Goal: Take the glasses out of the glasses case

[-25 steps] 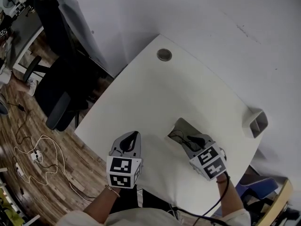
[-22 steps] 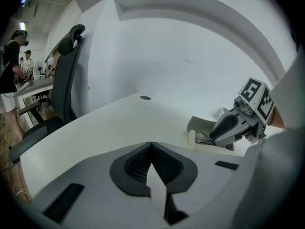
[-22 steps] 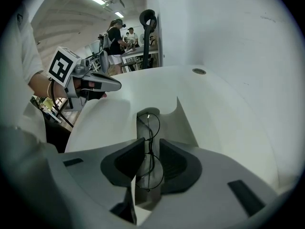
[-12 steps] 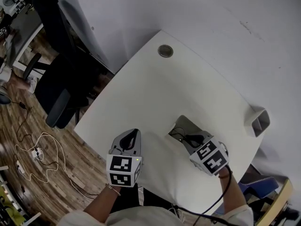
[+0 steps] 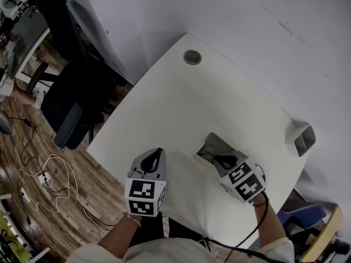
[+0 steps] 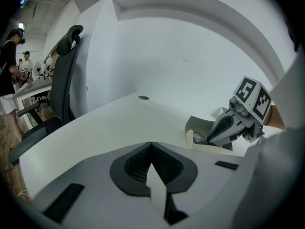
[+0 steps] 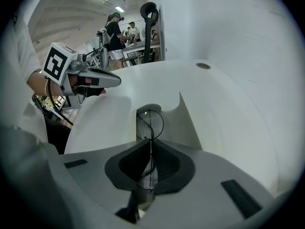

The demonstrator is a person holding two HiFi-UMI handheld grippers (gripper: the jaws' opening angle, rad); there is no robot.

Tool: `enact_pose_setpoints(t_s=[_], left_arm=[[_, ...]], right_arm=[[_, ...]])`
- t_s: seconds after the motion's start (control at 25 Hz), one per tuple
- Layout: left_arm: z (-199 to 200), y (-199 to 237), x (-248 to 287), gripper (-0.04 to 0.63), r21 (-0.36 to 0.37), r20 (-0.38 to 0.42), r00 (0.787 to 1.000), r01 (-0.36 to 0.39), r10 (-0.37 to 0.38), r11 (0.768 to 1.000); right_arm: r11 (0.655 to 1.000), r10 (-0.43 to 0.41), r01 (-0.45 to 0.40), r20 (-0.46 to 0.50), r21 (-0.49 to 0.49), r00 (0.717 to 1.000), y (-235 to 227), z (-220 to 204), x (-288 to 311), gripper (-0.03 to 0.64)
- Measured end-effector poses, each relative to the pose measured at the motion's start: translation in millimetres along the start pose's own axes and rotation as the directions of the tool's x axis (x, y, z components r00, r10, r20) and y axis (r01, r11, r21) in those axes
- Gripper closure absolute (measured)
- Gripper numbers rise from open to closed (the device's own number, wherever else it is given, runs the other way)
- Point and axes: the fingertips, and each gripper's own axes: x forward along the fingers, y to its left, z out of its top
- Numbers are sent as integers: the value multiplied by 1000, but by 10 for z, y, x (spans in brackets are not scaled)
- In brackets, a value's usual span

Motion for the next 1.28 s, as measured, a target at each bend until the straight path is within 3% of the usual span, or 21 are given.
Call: enact_pose_setpoints(t_s=[0.64, 0.88, 1.28], left_arm=[[77, -85, -65, 578, 36, 8, 999, 34, -34, 999], [117, -131, -75, 578, 43, 18, 999, 47, -48, 998], [257, -194, -142, 578, 60, 52, 996, 69, -72, 996]], right_arm=[[994, -106, 105, 51, 31, 993, -64, 32, -140, 577], [981, -194, 194, 73, 2, 978, -120, 89, -239, 578], [964, -267, 265, 141, 34, 953, -164, 281, -480, 580]])
